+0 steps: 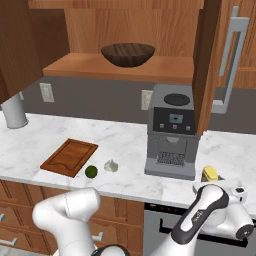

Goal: Open the cabinet. Place the bowl and condiment on the counter. Then place the lime and garlic on the cutting board.

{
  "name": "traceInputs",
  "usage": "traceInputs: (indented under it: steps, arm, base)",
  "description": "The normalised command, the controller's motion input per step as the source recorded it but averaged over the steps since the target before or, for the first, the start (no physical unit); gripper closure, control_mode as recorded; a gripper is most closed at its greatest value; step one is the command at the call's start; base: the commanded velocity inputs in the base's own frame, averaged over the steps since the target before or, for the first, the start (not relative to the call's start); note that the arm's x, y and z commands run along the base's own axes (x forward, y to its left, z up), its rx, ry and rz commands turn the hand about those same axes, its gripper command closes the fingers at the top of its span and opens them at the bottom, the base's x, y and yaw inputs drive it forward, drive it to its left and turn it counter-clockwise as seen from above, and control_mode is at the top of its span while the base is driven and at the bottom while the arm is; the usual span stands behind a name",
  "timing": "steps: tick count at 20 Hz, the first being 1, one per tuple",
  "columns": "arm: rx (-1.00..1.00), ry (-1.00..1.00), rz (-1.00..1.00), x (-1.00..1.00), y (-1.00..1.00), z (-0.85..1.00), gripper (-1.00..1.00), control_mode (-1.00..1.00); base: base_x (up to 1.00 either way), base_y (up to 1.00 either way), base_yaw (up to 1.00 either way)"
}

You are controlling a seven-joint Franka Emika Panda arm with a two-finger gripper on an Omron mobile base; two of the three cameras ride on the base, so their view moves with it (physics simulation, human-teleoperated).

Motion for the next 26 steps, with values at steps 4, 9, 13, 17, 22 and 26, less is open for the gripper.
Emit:
traceInputs:
  steps: [4, 9, 13, 17, 22, 26]
  arm:
    - [0.0, 0.0, 0.0, 0.2, -0.13, -0.18, 1.0, -1.0]
    - [0.0, 0.0, 0.0, 0.07, -0.05, -0.17, 1.0, -1.0]
    - [0.0, 0.01, 0.0, 0.0, 0.0, -0.25, -1.0, -1.0]
    - [0.01, 0.01, 0.0, -0.03, 0.0, -0.04, -1.0, -1.0]
    - [0.0, 0.0, 0.0, -0.04, 0.01, 0.0, -1.0, -1.0]
    - [0.0, 0.0, 0.0, -0.18, 0.06, 0.0, -1.0, -1.0]
  base:
    - [0.0, 0.0, 0.0]
    - [0.0, 0.0, 0.0]
    - [0.0, 0.0, 0.0]
    - [0.0, 0.0, 0.0]
    - [0.0, 0.0, 0.0]
    - [0.0, 0.0, 0.0]
